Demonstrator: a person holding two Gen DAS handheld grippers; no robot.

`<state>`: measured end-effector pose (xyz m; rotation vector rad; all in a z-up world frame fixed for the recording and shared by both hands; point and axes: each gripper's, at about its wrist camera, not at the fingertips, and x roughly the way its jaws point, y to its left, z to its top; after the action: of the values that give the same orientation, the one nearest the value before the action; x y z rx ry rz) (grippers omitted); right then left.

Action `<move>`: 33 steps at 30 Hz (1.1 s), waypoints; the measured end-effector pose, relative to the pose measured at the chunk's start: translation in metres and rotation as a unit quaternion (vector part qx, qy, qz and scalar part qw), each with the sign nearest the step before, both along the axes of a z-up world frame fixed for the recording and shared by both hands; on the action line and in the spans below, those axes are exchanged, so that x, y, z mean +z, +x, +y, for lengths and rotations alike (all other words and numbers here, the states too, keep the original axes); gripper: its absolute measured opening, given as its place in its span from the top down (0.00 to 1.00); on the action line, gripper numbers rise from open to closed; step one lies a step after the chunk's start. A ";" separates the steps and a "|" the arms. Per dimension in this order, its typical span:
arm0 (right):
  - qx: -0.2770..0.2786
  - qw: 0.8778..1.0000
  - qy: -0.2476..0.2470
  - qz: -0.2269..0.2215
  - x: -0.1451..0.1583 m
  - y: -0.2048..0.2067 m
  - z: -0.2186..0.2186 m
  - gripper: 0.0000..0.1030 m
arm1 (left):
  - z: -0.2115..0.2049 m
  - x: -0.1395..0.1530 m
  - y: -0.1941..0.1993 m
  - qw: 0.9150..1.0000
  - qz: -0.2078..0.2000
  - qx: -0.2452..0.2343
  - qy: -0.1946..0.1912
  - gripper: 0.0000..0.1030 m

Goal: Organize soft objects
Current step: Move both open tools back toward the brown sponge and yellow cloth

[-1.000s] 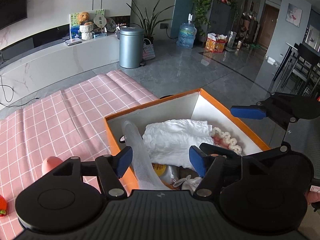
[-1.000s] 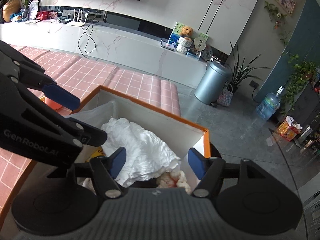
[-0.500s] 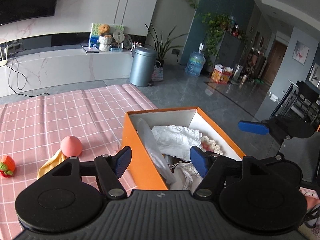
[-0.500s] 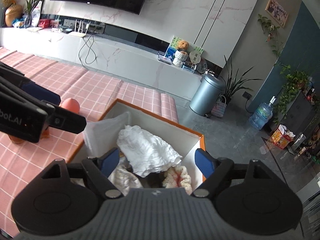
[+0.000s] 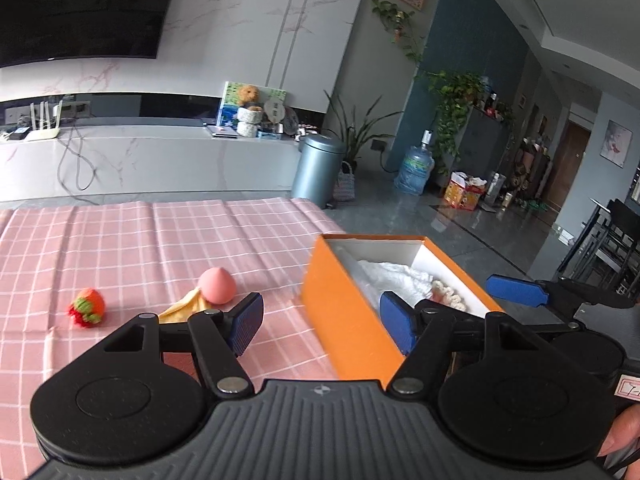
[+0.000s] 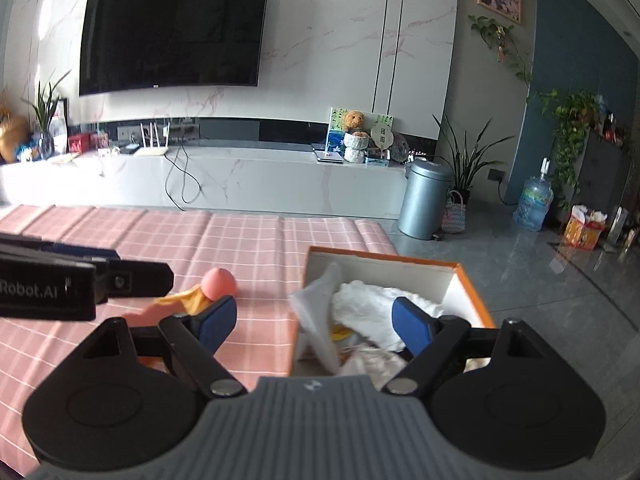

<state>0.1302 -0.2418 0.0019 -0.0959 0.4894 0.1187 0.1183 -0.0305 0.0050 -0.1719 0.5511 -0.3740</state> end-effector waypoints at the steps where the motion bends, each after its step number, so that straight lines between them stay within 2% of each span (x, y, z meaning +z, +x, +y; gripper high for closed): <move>1: -0.001 1.000 0.008 0.002 -0.001 -0.003 0.006 0.18 | 0.007 -0.003 -0.004 1.000 0.001 0.007 -0.004 0.24; 6: -0.002 0.999 0.031 0.013 -0.015 -0.014 0.033 0.17 | 0.037 -0.014 -0.018 0.999 0.011 0.040 -0.010 0.28; 13: 0.020 0.999 0.014 0.037 -0.041 -0.026 0.060 0.17 | 0.081 -0.039 -0.037 0.995 0.035 0.090 -0.021 0.28; 17: 0.034 0.998 0.011 0.056 -0.054 -0.027 0.070 0.17 | 0.093 -0.050 -0.039 0.993 0.045 0.105 -0.020 0.29; 22: 0.046 0.996 0.016 0.073 -0.062 -0.023 0.077 0.19 | 0.101 -0.060 -0.038 0.993 0.047 0.101 -0.028 0.30; 28: 0.055 0.994 0.005 0.095 -0.074 -0.007 0.082 0.36 | 0.093 -0.070 -0.025 0.998 0.034 0.054 0.007 0.29; 31: 0.063 0.993 0.001 0.100 -0.077 0.007 0.084 0.44 | 0.090 -0.075 -0.013 0.998 0.035 0.045 0.016 0.24; 33: 0.068 0.992 0.000 0.102 -0.079 0.018 0.086 0.46 | 0.088 -0.079 -0.003 0.998 0.028 0.041 0.029 0.20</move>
<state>0.1485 -0.1557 -0.0771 -0.1186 0.6876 0.2639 0.1149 0.0576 -0.0741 -0.1487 0.6080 -0.2737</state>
